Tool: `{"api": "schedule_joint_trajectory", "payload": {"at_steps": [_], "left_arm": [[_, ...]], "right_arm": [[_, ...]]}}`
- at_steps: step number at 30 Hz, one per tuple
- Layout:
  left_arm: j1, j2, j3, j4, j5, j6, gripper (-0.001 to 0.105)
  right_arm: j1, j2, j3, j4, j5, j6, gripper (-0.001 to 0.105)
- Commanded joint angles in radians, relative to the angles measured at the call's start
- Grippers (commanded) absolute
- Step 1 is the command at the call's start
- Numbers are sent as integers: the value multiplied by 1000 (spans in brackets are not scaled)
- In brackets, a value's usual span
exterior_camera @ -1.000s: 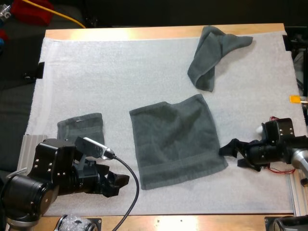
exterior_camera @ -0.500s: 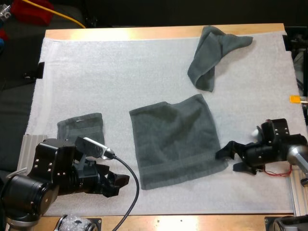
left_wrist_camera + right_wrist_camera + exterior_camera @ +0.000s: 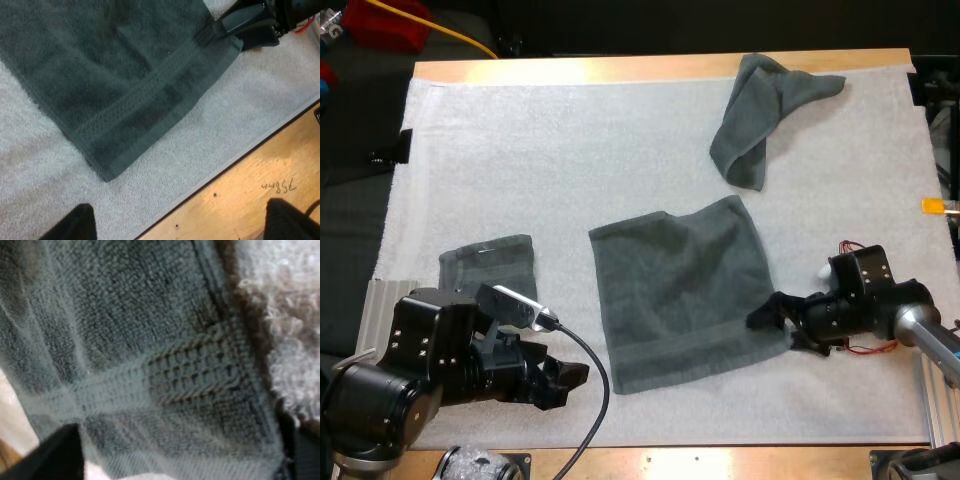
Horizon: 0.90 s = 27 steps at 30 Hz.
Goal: Pick towel from pile, fold and stack
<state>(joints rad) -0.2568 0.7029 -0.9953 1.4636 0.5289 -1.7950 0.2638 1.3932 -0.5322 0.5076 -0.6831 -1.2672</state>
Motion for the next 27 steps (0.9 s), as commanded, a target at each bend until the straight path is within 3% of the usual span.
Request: {"api": "schedule_joint_trajectory", "payload": {"at_steps": [1,8,9,13,19,27], "left_arm": [[-4,-1,1,-2,9,-3,66],[-4,42,3,-53,9,-25,66],[-4,47,7,-53,9,-30,66],[-4,50,72,-115,12,-90,66],[-4,50,219,-255,99,-237,66],[-4,50,465,-434,107,-343,66]], "right_arm": [[0,5,0,1,12,0,62],[0,5,0,20,54,0,4],[0,5,0,23,54,0,0],[0,5,0,24,59,0,0],[0,5,0,25,59,0,0],[0,5,0,25,59,0,0]]}}
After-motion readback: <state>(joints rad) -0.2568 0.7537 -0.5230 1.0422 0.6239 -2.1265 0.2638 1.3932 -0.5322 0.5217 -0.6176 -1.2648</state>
